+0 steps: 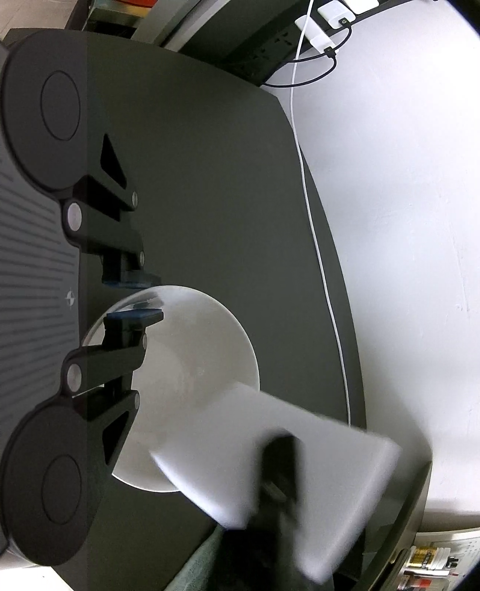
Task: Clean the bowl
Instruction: 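Keep scrubbing the bowl interior with the sponge while the left gripper holds the rim, then lift the white sponge out of the bowl with the right gripper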
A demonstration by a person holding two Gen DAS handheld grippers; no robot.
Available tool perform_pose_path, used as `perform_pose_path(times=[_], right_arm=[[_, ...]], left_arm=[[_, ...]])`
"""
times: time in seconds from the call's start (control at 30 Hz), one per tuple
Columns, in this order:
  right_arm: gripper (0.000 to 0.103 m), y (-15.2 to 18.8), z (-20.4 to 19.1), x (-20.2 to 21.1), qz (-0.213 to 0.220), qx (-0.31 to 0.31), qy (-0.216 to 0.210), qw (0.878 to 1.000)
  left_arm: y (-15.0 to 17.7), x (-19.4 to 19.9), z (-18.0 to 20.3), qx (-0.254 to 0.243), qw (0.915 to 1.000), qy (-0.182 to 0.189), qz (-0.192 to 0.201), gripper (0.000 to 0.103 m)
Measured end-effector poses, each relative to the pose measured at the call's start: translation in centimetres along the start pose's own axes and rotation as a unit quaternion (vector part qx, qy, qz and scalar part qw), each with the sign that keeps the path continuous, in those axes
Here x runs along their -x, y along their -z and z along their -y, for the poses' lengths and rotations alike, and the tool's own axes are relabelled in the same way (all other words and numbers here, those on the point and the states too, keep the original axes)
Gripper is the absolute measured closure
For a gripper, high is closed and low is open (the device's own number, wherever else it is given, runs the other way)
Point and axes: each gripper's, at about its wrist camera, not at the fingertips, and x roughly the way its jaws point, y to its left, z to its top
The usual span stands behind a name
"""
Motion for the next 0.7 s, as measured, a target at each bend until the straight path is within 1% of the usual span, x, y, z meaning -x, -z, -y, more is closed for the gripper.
perform_pose_path(times=[0.1, 0.2, 0.27, 0.33, 0.4, 0.43, 0.5, 0.57, 0.6, 0.7], right_arm=[[0.072, -0.2, 0.3, -0.2, -0.015, -0.018, -0.034, 0.999], [0.072, 0.1, -0.2, -2.0, -0.043, -0.025, -0.059, 0.997], [0.072, 1.0, -0.7, -4.2, -0.076, -0.024, -0.061, 0.995], [0.071, 1.5, -0.8, -5.2, -0.089, -0.020, -0.057, 0.994], [0.072, 1.7, -0.8, -5.1, -0.084, -0.009, -0.047, 0.995], [0.072, 1.5, -0.6, -4.6, -0.075, -0.003, -0.036, 0.997], [0.071, 0.9, -0.3, -3.4, -0.051, 0.010, -0.011, 0.999], [0.072, 0.0, 0.5, -1.0, -0.005, 0.005, 0.001, 1.000], [0.072, -0.3, 0.6, -0.2, 0.010, 0.006, 0.012, 1.000], [0.072, -1.2, 2.3, 1.5, 0.034, -0.003, 0.029, 0.999]], left_arm=[[0.0, 0.0, 0.1, 0.003, 1.0000, 0.000, -0.001, 0.090], [0.1, 0.0, 0.2, 0.007, 1.0000, 0.000, -0.002, 0.089], [0.2, 0.1, 0.3, 0.008, 1.0000, -0.001, -0.002, 0.089], [0.2, 0.1, 0.3, 0.007, 1.0000, -0.002, -0.002, 0.089], [0.2, 0.1, 0.4, 0.007, 1.0000, -0.003, -0.002, 0.089], [0.2, 0.1, 0.3, 0.007, 1.0000, -0.002, -0.002, 0.088], [0.2, 0.0, 0.2, 0.008, 1.0000, -0.001, -0.002, 0.088], [0.1, -0.3, -0.2, 0.011, 0.9999, 0.000, -0.002, 0.088], [-0.1, -0.5, -0.3, 0.015, 0.9999, -0.004, -0.002, 0.088], [-0.6, -0.9, -0.5, 0.032, 0.9994, -0.014, -0.004, 0.087]])
